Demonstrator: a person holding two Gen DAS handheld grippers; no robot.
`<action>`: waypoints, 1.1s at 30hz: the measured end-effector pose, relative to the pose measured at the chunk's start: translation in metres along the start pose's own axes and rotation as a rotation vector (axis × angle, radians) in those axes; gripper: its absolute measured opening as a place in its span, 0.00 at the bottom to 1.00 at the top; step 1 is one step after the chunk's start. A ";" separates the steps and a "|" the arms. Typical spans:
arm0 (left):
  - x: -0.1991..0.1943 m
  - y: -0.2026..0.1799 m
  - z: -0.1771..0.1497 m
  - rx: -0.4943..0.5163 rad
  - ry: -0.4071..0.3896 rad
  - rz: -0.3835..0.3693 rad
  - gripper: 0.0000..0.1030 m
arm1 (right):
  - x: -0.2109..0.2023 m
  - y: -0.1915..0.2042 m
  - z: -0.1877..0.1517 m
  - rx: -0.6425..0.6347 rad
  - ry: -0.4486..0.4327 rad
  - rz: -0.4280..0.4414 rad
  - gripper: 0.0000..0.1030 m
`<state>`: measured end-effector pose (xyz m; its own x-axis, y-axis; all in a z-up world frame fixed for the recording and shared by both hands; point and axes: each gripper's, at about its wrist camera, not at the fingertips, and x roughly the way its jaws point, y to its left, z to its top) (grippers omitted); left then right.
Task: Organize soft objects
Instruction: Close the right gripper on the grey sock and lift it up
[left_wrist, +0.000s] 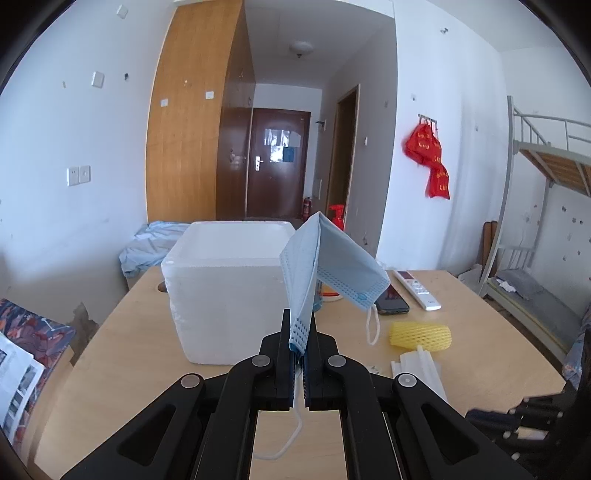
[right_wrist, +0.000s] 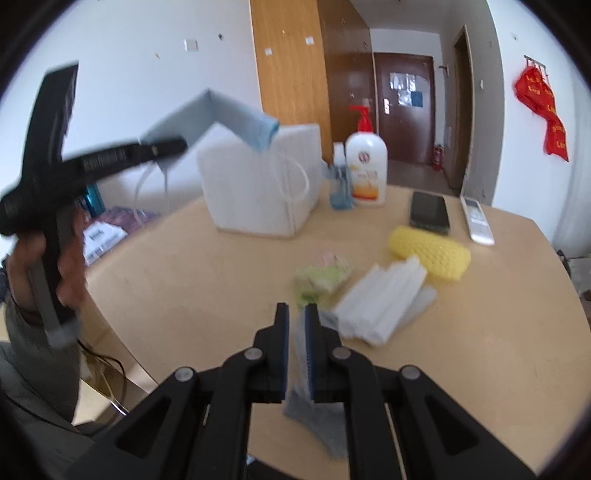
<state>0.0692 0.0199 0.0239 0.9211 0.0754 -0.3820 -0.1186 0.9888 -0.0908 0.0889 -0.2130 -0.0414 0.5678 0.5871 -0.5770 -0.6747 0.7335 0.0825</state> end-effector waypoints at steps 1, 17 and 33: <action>-0.001 -0.001 0.000 0.002 0.003 -0.002 0.03 | 0.002 0.000 -0.005 -0.005 0.018 -0.014 0.10; -0.002 -0.004 -0.012 0.003 0.029 -0.022 0.03 | 0.020 -0.008 -0.047 -0.005 0.153 -0.105 0.60; -0.002 -0.004 -0.015 -0.002 0.033 -0.025 0.03 | 0.031 -0.019 -0.053 0.037 0.173 -0.096 0.16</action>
<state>0.0626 0.0135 0.0108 0.9111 0.0468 -0.4095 -0.0970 0.9900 -0.1026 0.0947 -0.2269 -0.1039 0.5370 0.4486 -0.7144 -0.6018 0.7972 0.0482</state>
